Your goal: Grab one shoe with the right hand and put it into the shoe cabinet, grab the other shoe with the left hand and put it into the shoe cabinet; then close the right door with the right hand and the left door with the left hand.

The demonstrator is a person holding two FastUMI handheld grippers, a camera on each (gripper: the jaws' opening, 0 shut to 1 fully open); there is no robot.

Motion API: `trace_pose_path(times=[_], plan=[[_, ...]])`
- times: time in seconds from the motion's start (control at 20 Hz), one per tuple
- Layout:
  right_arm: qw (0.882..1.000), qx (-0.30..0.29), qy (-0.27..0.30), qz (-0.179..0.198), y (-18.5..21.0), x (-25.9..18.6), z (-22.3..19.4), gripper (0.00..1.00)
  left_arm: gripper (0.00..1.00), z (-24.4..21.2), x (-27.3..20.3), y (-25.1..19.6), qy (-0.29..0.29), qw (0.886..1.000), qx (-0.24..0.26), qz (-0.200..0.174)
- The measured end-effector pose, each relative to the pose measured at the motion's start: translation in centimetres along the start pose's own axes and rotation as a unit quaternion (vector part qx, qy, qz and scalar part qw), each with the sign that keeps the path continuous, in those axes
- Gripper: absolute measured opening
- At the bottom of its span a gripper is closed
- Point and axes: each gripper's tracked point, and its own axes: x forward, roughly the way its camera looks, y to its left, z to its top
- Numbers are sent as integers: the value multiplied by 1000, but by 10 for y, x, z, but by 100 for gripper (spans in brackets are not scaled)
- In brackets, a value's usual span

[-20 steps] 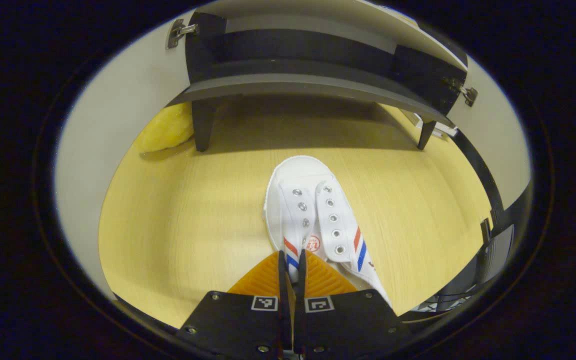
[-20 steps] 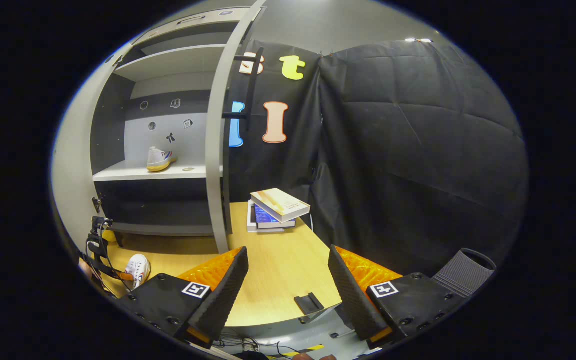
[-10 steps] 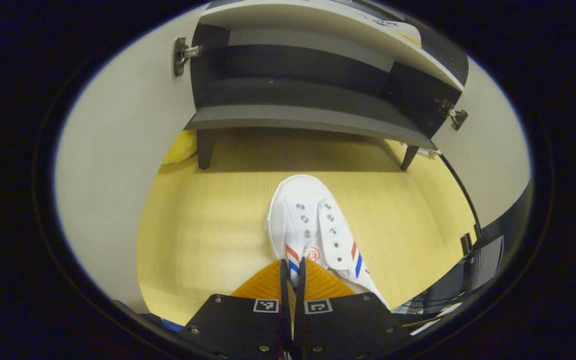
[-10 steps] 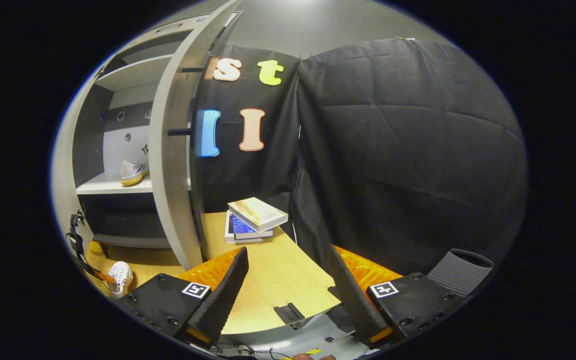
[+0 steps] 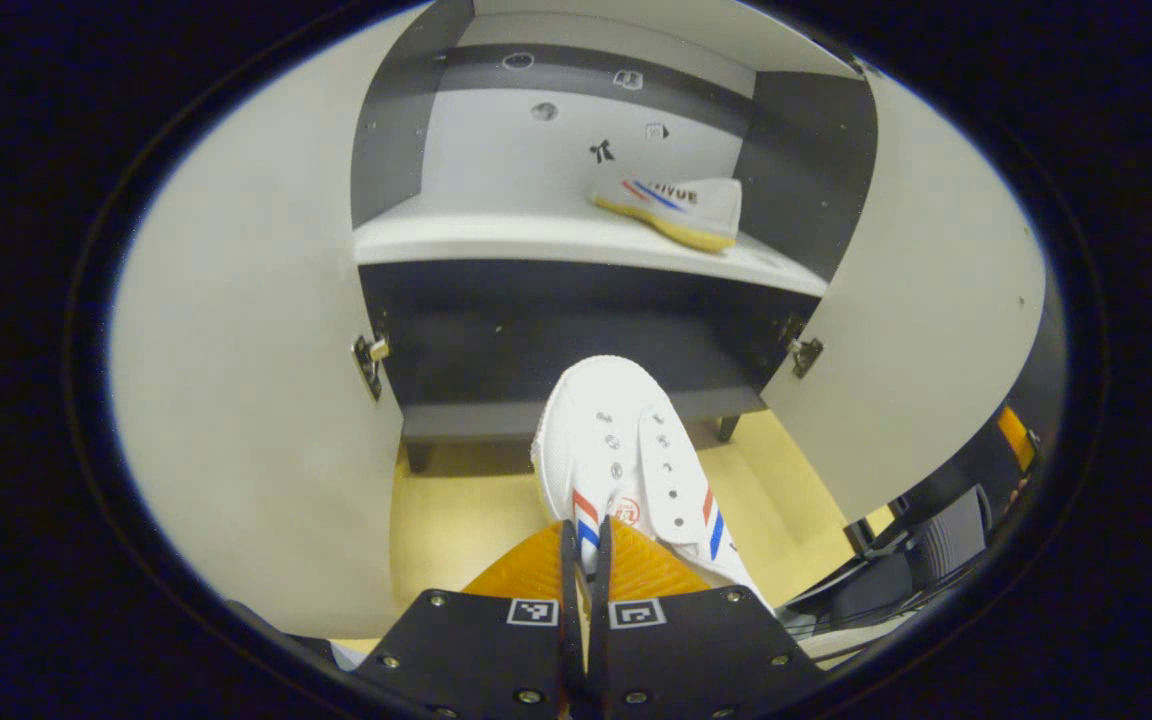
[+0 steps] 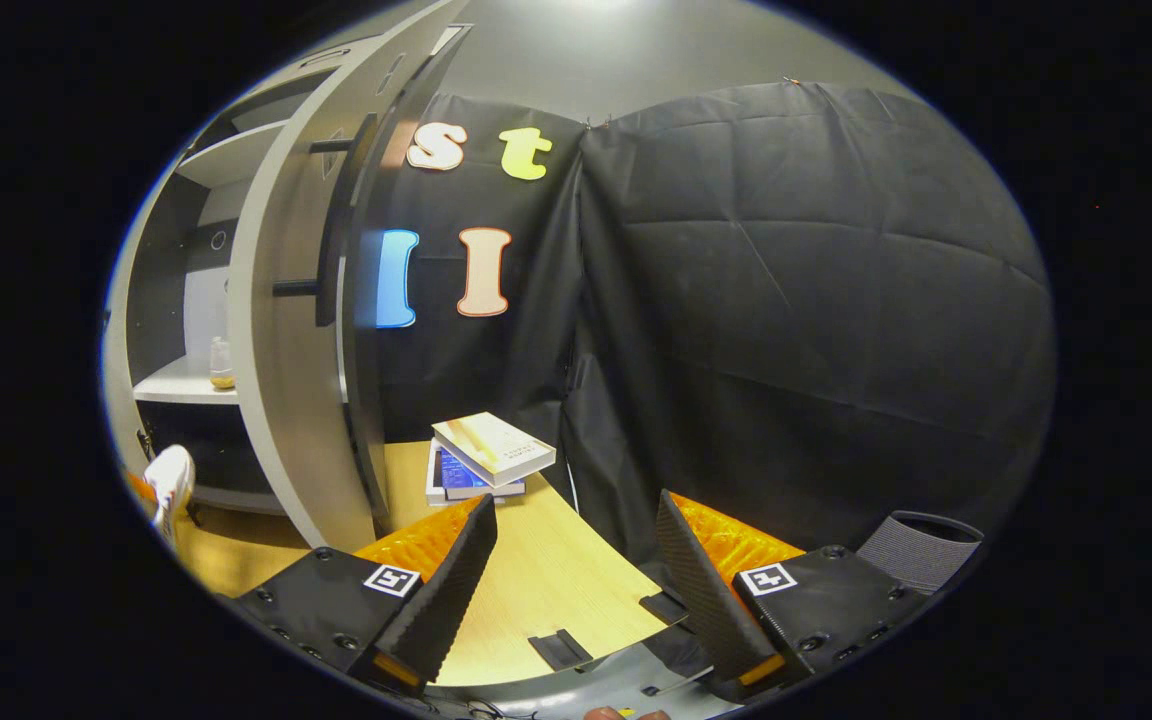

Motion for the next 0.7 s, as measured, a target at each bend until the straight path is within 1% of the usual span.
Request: trace_pose_path(times=[0.15,0.2,0.4,0.45,0.55,0.6,0.65,0.7], plan=[[1000,6,-2,0,2,4,1,100,3,-2,2,0,-47,999,-6,-9],[1000,8,-1,1,2,2,0,98,3,-2,5,0,-60,998,-8,-11],[1000,14,0,2,5,5,1,98,3,0,2,0,-96,995,-17,-7],[1000,13,-1,2,5,6,2,100,3,2,-1,1,-105,994,-22,-3],[1000,10,-6,-1,3,10,3,100,3,3,-1,2,-124,992,-23,6],[1000,10,-5,-2,2,13,4,97,0,2,2,2,-131,991,-22,12],[1000,11,-6,-2,1,12,4,100,3,2,1,1,-137,990,-22,17],[1000,13,-7,-3,1,13,6,100,3,5,-2,2,-144,989,-23,23]])
